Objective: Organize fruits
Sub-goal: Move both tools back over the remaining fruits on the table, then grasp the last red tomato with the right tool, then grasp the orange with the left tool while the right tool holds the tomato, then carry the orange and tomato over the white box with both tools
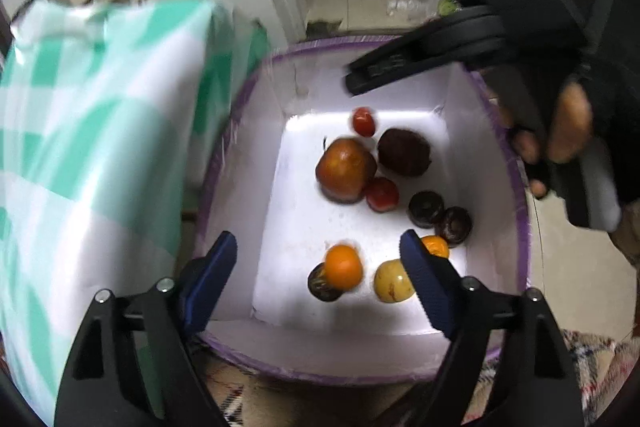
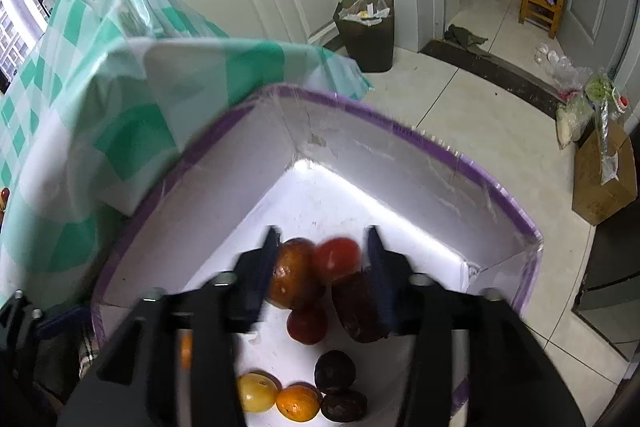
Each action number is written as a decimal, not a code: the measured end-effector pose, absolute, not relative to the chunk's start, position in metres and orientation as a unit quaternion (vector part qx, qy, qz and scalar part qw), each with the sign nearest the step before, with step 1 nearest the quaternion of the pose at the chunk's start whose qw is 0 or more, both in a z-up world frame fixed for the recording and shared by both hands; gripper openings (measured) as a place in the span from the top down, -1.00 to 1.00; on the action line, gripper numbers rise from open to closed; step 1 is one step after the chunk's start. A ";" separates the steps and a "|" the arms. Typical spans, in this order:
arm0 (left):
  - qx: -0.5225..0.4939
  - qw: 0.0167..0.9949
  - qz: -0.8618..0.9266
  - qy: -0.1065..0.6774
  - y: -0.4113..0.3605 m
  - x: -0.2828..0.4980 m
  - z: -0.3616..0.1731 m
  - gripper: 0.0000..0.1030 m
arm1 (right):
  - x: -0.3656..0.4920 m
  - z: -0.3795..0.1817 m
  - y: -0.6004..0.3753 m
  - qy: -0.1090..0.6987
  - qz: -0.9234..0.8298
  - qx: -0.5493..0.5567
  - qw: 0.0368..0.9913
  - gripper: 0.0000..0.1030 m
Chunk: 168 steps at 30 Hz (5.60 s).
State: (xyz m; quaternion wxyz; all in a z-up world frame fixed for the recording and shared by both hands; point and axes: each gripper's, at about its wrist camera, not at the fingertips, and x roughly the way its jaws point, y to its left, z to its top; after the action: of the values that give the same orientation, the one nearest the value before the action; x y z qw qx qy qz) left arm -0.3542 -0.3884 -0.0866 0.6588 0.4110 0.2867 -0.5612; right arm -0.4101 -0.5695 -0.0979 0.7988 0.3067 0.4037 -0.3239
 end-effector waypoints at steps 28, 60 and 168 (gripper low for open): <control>-0.007 0.911 -0.122 0.395 -0.042 -0.035 0.035 -0.97 | -0.188 0.039 -0.292 0.384 0.007 0.063 0.921 -0.69; -0.111 0.903 -0.083 0.408 0.034 0.041 0.019 -0.96 | 0.136 0.016 -0.158 0.445 0.082 -0.018 0.891 -0.43; 0.028 0.931 -0.100 0.350 -0.010 0.021 0.033 0.16 | 0.092 0.016 -0.233 0.384 0.119 0.222 0.888 0.28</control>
State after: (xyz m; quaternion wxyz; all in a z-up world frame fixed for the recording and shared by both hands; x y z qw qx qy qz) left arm 0.0210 -0.0100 0.0330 0.9311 0.0277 0.3498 -0.0995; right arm 0.0918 -0.2325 0.0163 0.8883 0.2222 0.3838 0.1192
